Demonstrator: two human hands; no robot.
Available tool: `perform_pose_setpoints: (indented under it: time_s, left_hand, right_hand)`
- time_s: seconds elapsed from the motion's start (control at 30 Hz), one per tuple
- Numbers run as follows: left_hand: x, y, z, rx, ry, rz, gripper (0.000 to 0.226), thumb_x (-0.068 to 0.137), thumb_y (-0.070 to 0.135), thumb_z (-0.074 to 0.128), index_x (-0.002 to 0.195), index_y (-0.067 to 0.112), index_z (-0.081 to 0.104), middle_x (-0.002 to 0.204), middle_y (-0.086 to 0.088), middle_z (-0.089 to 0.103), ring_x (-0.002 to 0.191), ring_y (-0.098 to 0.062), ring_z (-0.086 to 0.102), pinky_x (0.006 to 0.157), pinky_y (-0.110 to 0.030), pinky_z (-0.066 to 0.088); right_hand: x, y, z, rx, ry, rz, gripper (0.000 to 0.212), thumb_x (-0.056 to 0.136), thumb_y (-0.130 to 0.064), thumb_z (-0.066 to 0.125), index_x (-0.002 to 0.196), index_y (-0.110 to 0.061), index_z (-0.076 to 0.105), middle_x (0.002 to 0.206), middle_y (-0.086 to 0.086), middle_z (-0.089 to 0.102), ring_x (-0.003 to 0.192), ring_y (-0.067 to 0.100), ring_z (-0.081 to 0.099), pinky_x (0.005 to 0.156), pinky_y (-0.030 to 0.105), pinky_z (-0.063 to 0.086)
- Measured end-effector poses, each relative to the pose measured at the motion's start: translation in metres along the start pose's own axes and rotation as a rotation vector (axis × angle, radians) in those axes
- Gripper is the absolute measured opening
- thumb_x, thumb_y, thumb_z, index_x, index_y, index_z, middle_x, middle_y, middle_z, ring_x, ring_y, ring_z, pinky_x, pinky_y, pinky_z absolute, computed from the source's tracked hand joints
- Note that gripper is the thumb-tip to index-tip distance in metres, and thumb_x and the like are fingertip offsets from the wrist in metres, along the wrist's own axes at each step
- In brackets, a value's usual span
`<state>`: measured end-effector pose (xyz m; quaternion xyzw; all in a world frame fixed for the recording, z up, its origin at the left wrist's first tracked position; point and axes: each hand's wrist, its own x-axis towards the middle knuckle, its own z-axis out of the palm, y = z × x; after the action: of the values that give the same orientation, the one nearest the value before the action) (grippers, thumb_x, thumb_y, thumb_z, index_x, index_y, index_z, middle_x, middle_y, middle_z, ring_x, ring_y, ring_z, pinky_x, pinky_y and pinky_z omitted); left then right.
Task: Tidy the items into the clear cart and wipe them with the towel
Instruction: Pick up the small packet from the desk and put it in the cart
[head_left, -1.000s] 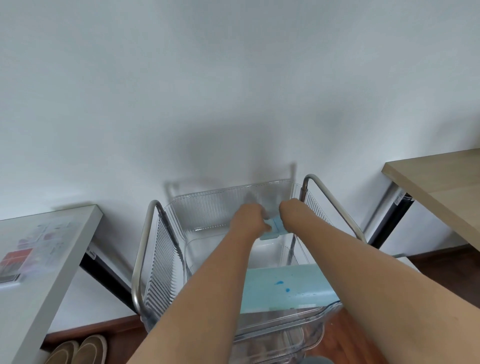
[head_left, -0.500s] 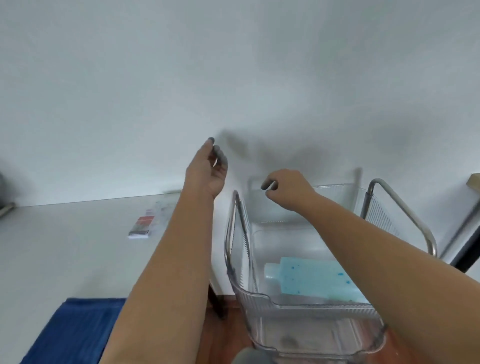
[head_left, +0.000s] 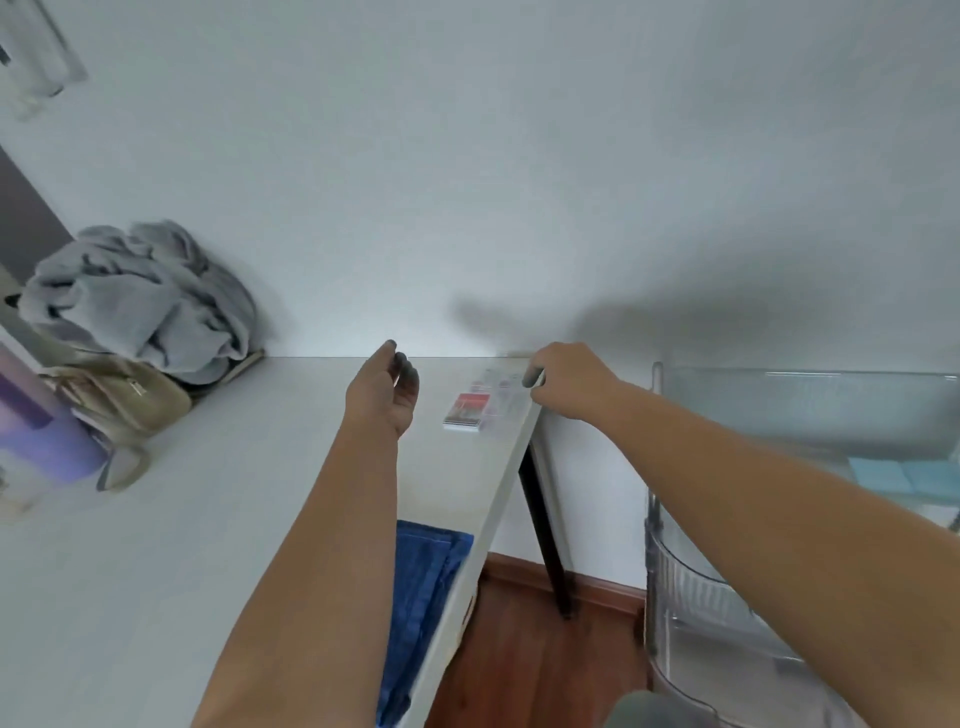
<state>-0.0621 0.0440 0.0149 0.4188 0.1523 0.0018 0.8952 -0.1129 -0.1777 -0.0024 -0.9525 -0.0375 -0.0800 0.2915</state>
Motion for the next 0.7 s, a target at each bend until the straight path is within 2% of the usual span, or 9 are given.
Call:
perform_pose_setpoints:
  time_s: [0.1, 0.2, 0.33, 0.47, 0.57, 0.63, 0.7]
  left_hand:
    - [0.015, 0.001, -0.014, 0.073, 0.029, -0.008, 0.007, 0.091, 0.009, 0.069, 0.090, 0.007, 0.063, 0.075, -0.002, 0.058, 0.057, -0.010, 0.059, 0.051, -0.019, 0.054]
    - [0.031, -0.003, -0.022, 0.141, 0.037, -0.025, 0.006, 0.092, 0.010, 0.068, 0.091, 0.007, 0.063, 0.073, -0.003, 0.058, 0.060, -0.011, 0.057, 0.051, -0.018, 0.055]
    - [0.053, -0.010, -0.023, 0.271, 0.010, -0.037, 0.007, 0.094, 0.012, 0.067, 0.090, 0.009, 0.063, 0.071, -0.002, 0.059, 0.059, -0.012, 0.057, 0.052, -0.019, 0.055]
    - [0.072, -0.019, -0.013, 0.451, -0.082, -0.019, 0.003, 0.095, 0.013, 0.065, 0.093, 0.012, 0.065, 0.073, -0.002, 0.061, 0.061, -0.013, 0.058, 0.055, -0.020, 0.055]
    - [0.086, -0.030, -0.004, 0.814, -0.190, 0.059, 0.005, 0.091, 0.014, 0.070, 0.095, 0.013, 0.067, 0.083, -0.003, 0.063, 0.067, -0.013, 0.058, 0.066, -0.023, 0.055]
    - [0.093, -0.037, 0.002, 1.179, -0.216, 0.212, 0.010, 0.089, 0.018, 0.071, 0.098, 0.015, 0.070, 0.089, -0.001, 0.065, 0.074, -0.012, 0.059, 0.072, -0.024, 0.051]
    - [0.097, -0.040, 0.010, 1.488, -0.234, 0.330, 0.012, 0.088, 0.026, 0.070, 0.093, 0.015, 0.072, 0.085, 0.002, 0.066, 0.078, -0.014, 0.060, 0.068, -0.023, 0.049]
  right_hand:
    - [0.016, -0.003, 0.015, -0.023, -0.023, 0.019, 0.025, 0.082, -0.003, 0.055, 0.098, -0.013, 0.071, 0.108, 0.000, 0.068, 0.093, 0.017, 0.061, 0.071, 0.023, 0.044]
    - [0.032, 0.000, 0.026, -0.031, -0.015, 0.059, 0.023, 0.083, -0.003, 0.055, 0.099, -0.008, 0.071, 0.110, 0.003, 0.068, 0.098, 0.020, 0.062, 0.073, 0.026, 0.048]
    - [0.049, 0.012, 0.034, -0.020, 0.008, 0.111, 0.026, 0.084, -0.006, 0.057, 0.106, -0.013, 0.069, 0.112, 0.003, 0.065, 0.098, 0.018, 0.058, 0.071, 0.022, 0.039]
    - [0.064, 0.020, 0.036, -0.066, -0.025, 0.091, 0.030, 0.086, -0.013, 0.059, 0.115, -0.019, 0.065, 0.125, 0.004, 0.056, 0.114, 0.018, 0.050, 0.083, 0.022, 0.036]
    - [0.073, 0.021, 0.035, -0.107, -0.098, 0.069, 0.031, 0.088, -0.019, 0.058, 0.119, -0.022, 0.064, 0.132, 0.003, 0.053, 0.122, 0.020, 0.047, 0.087, 0.023, 0.033]
    - [0.079, 0.021, 0.034, -0.142, -0.153, 0.064, 0.030, 0.090, -0.026, 0.060, 0.120, -0.023, 0.064, 0.134, 0.001, 0.054, 0.123, 0.020, 0.048, 0.088, 0.023, 0.034]
    - [0.084, 0.021, 0.033, -0.136, -0.185, 0.074, 0.032, 0.089, -0.033, 0.063, 0.119, -0.023, 0.064, 0.134, -0.001, 0.055, 0.123, 0.020, 0.049, 0.088, 0.024, 0.036]
